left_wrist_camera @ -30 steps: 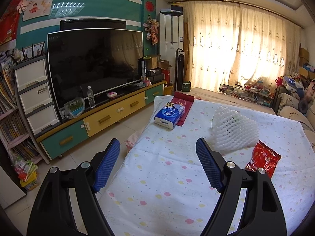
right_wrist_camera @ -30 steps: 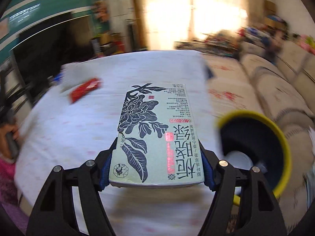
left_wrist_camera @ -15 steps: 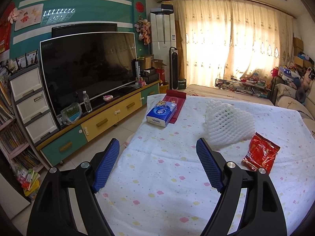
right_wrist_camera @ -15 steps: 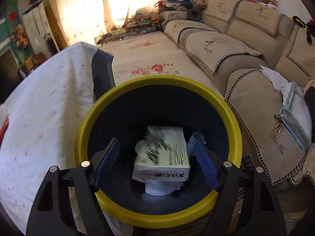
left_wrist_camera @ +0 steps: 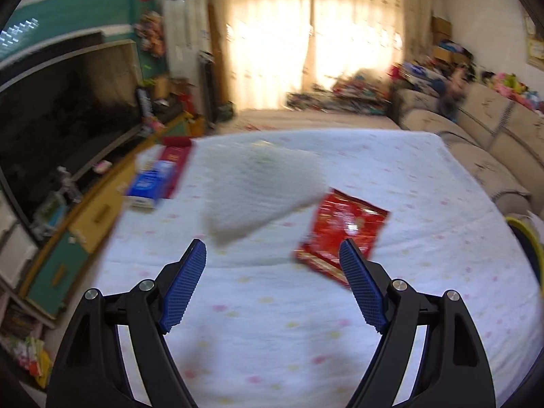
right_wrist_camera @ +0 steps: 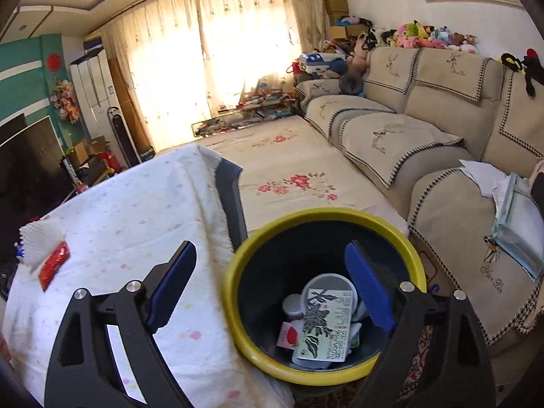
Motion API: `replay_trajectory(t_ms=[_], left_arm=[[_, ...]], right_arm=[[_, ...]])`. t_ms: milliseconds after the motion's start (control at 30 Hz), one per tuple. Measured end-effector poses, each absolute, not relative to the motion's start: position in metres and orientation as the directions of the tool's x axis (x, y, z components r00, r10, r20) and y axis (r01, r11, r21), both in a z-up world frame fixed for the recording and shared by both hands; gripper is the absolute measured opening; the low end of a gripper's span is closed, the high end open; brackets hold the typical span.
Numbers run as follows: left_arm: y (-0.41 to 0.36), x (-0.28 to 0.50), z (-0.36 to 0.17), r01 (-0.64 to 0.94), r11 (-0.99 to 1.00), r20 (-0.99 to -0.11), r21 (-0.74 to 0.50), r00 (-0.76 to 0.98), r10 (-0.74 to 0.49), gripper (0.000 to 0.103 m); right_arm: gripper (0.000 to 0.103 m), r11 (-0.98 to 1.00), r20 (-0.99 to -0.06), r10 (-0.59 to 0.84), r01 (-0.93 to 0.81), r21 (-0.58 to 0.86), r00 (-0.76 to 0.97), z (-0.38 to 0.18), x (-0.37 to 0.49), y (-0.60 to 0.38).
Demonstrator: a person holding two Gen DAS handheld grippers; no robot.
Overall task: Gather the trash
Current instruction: 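Lift the tea box and carry it over the yellow bin, then grasp the red snack packet with the left gripper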
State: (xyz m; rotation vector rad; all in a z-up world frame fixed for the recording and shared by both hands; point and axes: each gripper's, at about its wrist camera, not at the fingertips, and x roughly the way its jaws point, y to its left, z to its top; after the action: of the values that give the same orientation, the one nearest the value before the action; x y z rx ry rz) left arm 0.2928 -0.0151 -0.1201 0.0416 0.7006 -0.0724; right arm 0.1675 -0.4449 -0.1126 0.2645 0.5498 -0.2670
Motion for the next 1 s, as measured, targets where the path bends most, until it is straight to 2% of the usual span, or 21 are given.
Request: replay_trajectory(t_ms=[67,267,667,800,833,900,967,1000], left_arm=[[-0.028,0.311,-0.124,0.121,0.993,-0.68,-0.015,0.727,-0.098,0.08],[-0.061,0.346,-0.142,0.2,0.979,-0.732,0.029,0.672,-0.115,0.08],[-0.073,0.383,-0.174,0.236,0.972,-0.813,0.019,0.57,-0.122,0.08],[-0.075,0.389,-0.178,0.241,0.97,-0.814,0.019,0.567,-0.125,0.08],[-0.075,0.389,-0.179,0.241,0.97,-0.813,0.018,0.568,-0.126,0.078],[-0.079,0.387,-0.178,0.255,0.967,-0.806,0.017,0.576,-0.137,0.068],[-0.083,0.383,-0.175,0.277,0.961,-0.802,0.02,0.578,-0.15,0.049],[-0.085,0.38,-0.173,0.285,0.958,-0.802,0.022,0.577,-0.153,0.046]], right_arm=[[0.086,0.943,-0.521,-0.147,0.279,0.184,0.841,-0.103,0.167,-0.434],[0.089,0.97,-0.455,-0.074,0.17,0.174,0.887,-0.091,0.169,-0.395],[0.089,0.979,-0.472,-0.059,0.144,0.146,0.88,-0.108,0.175,-0.373],[0.093,0.979,-0.479,-0.074,0.155,0.133,0.875,-0.107,0.177,-0.37],[0.094,0.979,-0.479,-0.081,0.161,0.127,0.874,-0.107,0.178,-0.37],[0.096,0.979,-0.47,-0.096,0.168,0.114,0.878,-0.107,0.175,-0.367],[0.096,0.979,-0.457,-0.106,0.173,0.107,0.883,-0.105,0.172,-0.366],[0.096,0.979,-0.456,-0.106,0.173,0.108,0.884,-0.105,0.172,-0.366]])
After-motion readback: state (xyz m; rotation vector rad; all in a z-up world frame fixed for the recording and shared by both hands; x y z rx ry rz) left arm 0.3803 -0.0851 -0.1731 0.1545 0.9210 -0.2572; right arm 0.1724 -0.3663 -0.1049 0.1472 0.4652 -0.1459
